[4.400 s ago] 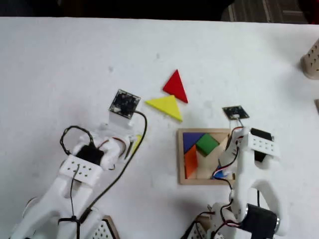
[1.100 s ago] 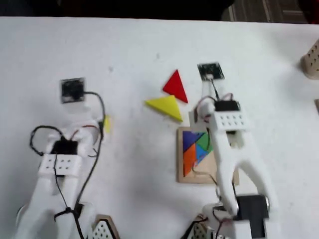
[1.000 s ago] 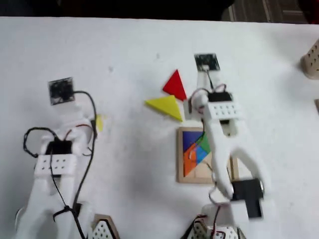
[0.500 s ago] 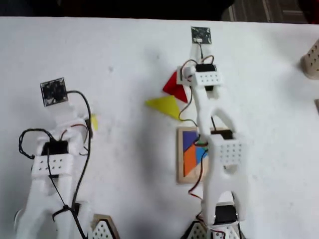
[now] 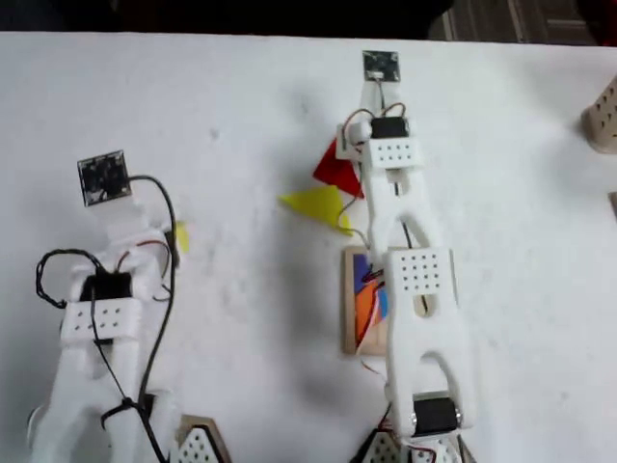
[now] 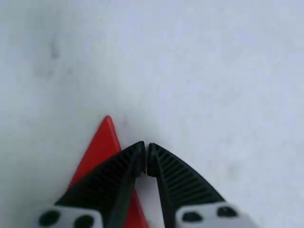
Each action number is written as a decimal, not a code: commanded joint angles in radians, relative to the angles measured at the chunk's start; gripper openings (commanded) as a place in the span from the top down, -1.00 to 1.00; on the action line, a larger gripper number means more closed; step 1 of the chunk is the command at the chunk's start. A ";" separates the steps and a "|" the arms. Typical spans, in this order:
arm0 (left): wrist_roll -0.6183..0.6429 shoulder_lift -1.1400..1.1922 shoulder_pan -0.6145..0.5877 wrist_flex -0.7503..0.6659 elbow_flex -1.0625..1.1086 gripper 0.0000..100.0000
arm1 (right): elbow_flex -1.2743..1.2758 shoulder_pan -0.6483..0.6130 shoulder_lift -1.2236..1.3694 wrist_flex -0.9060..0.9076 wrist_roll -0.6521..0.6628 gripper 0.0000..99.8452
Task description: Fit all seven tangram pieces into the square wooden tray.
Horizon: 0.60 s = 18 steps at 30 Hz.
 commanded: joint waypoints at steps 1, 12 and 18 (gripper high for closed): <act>0.009 -0.031 -0.010 -0.023 -0.034 0.60 | -0.137 -0.093 0.021 0.205 0.048 0.97; 0.008 -0.031 -0.010 -0.021 -0.032 0.60 | -0.295 -0.174 0.102 0.447 0.140 0.97; 0.008 -0.031 -0.010 -0.023 -0.032 0.60 | -0.290 -0.188 0.102 0.456 0.140 0.97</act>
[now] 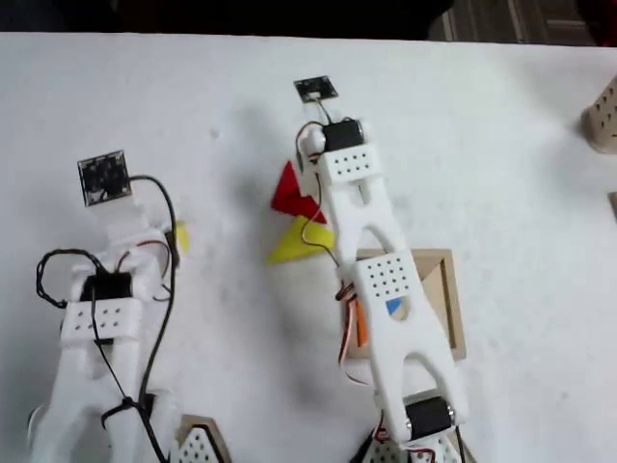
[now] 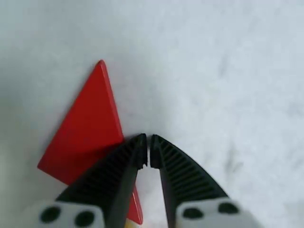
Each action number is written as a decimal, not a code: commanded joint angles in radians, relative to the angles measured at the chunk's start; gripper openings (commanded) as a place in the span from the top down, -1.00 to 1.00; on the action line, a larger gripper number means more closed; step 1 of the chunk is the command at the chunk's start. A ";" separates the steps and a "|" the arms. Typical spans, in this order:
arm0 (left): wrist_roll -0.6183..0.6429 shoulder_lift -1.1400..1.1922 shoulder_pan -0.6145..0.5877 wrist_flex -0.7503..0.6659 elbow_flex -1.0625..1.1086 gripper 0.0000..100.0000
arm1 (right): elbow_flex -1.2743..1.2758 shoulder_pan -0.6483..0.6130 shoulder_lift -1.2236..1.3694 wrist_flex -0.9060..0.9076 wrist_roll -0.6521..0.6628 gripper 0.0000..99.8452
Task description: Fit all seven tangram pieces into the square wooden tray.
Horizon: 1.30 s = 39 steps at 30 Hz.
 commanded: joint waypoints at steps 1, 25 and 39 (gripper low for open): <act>0.008 -0.031 -0.010 -0.023 -0.032 0.60 | 0.008 -0.039 -0.008 0.036 0.015 0.97; 0.008 -0.036 -0.007 -0.025 -0.017 0.60 | 1.946 -0.231 -1.202 -0.584 -0.014 0.97; 0.008 -0.039 0.160 0.028 0.021 0.60 | 2.038 -0.348 -1.371 -0.639 -0.015 0.97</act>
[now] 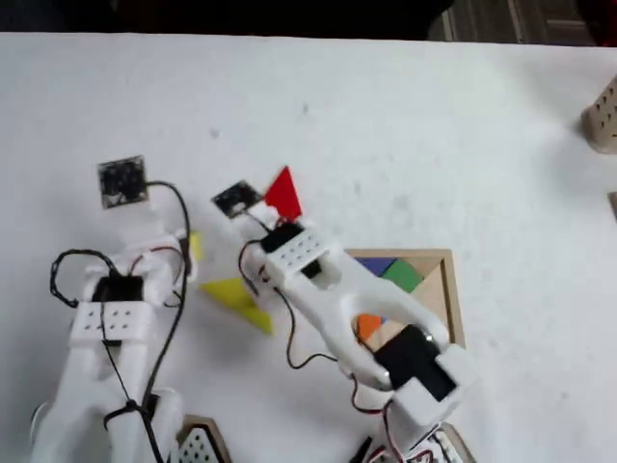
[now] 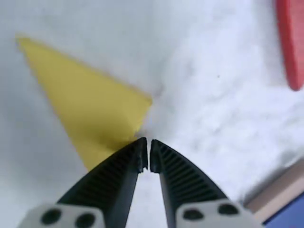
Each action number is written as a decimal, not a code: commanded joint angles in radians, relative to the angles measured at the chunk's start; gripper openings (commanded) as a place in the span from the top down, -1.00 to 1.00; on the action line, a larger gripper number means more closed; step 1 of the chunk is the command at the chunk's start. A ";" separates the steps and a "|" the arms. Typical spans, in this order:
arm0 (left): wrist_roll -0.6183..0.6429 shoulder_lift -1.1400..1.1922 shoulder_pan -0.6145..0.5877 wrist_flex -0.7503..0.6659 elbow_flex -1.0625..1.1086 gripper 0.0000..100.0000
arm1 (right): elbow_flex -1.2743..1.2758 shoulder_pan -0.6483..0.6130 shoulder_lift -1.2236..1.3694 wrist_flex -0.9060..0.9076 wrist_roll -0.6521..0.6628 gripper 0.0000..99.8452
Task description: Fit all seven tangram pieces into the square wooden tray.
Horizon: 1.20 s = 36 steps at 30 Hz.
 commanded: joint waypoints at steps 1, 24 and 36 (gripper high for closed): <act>0.011 -0.041 0.096 0.049 -0.011 0.60 | -0.018 0.064 -0.128 0.048 -0.006 0.97; -0.276 -0.031 0.255 0.198 0.017 0.29 | 0.043 0.211 -0.203 -0.013 -0.005 0.97; 0.373 -0.018 0.340 0.222 0.051 0.28 | 0.044 0.211 -0.208 -0.010 -0.005 0.97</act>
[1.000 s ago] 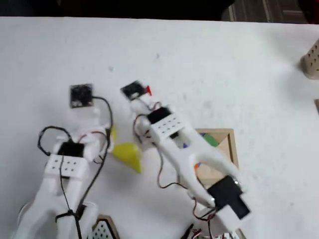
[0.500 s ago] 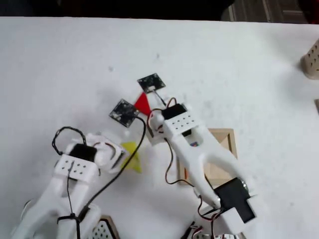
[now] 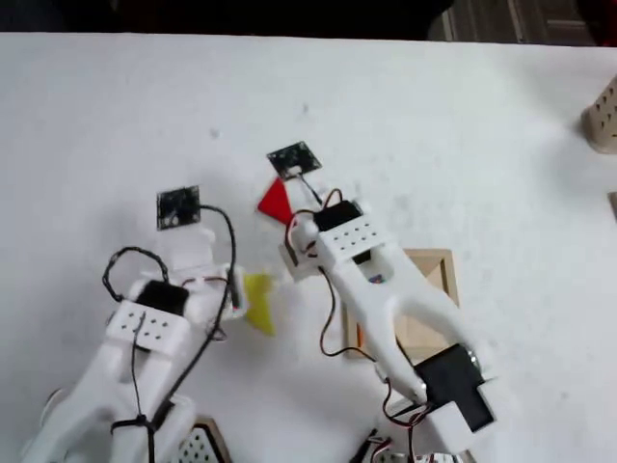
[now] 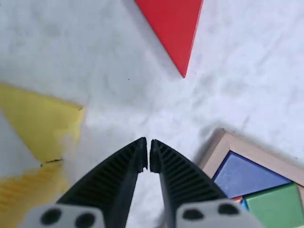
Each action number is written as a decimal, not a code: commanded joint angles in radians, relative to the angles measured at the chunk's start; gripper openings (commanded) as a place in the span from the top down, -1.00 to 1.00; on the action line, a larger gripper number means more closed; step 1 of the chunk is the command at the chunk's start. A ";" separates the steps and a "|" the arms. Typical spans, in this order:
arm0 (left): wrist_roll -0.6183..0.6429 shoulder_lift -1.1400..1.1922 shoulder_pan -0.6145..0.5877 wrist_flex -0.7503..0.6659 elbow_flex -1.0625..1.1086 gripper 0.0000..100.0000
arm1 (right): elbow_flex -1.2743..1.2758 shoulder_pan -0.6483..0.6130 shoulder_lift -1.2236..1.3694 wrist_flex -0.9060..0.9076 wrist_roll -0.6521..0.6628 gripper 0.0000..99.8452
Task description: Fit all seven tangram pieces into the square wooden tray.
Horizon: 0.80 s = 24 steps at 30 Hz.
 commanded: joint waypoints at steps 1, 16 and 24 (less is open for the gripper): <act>0.044 -0.005 0.038 -0.044 0.003 0.28 | -0.009 0.008 -0.041 -0.012 -0.005 0.97; 0.157 0.433 0.018 -0.012 -0.230 0.10 | -0.011 0.007 -0.033 -0.015 0.008 0.97; 0.172 0.509 -0.248 -0.015 -0.327 0.15 | -0.011 0.007 -0.033 -0.012 0.044 0.97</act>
